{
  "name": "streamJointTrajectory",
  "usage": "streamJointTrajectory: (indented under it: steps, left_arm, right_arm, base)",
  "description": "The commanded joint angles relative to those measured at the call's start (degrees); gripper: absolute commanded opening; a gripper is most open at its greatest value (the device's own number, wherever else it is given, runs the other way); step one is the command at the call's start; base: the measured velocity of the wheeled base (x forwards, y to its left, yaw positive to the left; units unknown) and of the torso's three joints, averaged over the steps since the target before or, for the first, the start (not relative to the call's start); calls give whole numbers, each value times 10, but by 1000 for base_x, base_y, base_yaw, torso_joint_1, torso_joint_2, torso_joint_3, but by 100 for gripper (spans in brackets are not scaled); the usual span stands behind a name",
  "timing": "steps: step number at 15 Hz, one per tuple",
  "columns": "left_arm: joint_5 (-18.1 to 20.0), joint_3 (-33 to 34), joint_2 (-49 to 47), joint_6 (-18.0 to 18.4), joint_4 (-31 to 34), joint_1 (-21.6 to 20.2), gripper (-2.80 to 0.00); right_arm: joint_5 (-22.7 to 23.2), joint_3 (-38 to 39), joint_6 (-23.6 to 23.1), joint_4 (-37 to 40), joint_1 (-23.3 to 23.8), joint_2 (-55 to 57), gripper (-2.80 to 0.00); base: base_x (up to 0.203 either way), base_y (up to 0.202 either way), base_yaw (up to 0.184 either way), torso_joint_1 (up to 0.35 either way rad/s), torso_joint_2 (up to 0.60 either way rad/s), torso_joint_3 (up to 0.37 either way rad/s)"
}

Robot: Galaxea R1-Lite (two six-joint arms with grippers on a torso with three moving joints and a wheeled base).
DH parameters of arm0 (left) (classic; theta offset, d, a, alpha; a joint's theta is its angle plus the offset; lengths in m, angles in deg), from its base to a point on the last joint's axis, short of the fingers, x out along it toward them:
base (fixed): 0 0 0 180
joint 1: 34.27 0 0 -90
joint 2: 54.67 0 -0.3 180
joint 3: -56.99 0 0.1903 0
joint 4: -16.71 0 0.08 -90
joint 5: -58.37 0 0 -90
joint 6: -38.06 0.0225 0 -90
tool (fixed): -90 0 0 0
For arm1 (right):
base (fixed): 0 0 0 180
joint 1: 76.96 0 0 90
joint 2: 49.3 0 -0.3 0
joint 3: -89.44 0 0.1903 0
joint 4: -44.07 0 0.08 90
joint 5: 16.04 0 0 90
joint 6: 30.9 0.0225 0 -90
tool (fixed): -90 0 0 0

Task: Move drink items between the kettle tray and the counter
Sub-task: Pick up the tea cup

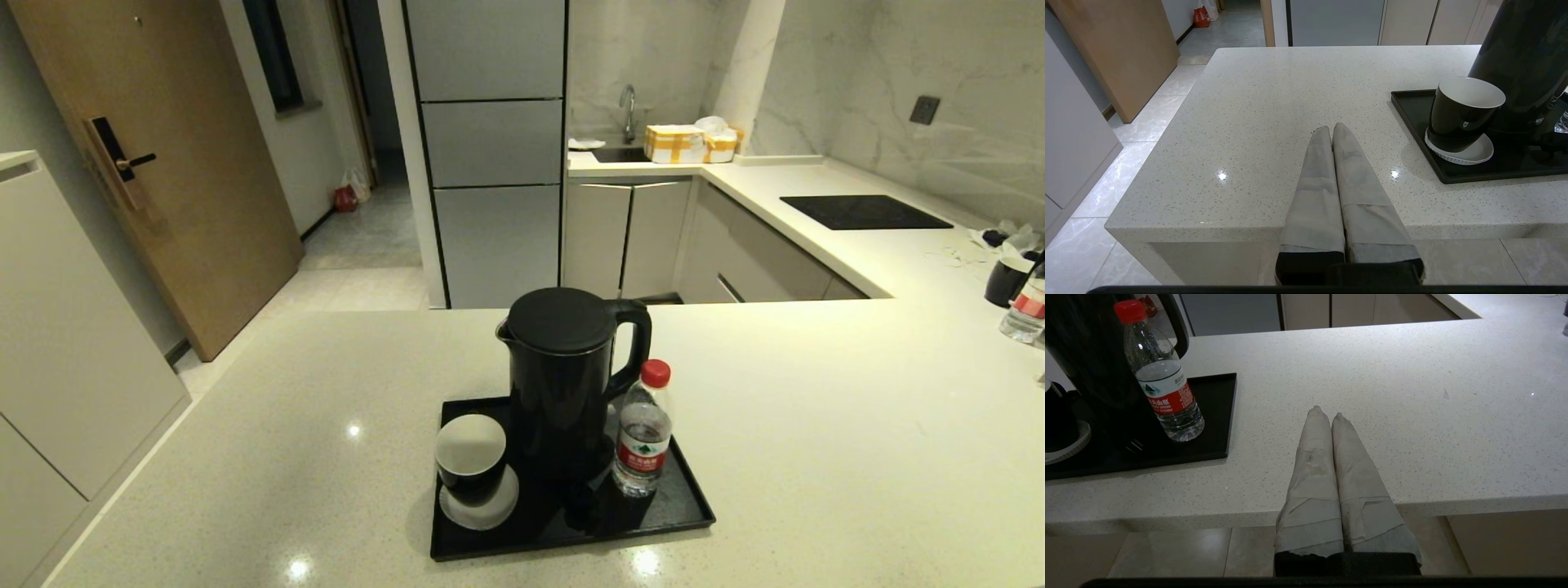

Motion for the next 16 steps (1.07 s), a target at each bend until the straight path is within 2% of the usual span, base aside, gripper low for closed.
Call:
streamJointTrajectory:
  steps: [1,16]
  left_arm:
    - [0,1,-1,0,0,0,-280]
    - [0,0,-1,0,0,0,-280]
  right_arm:
    - [0,0,0,0,0,0,-280]
    - [1,-1,-3,0,0,1,-280]
  base:
    - [0,0,0,0,0,0]
    - [0,0,0,0,0,0]
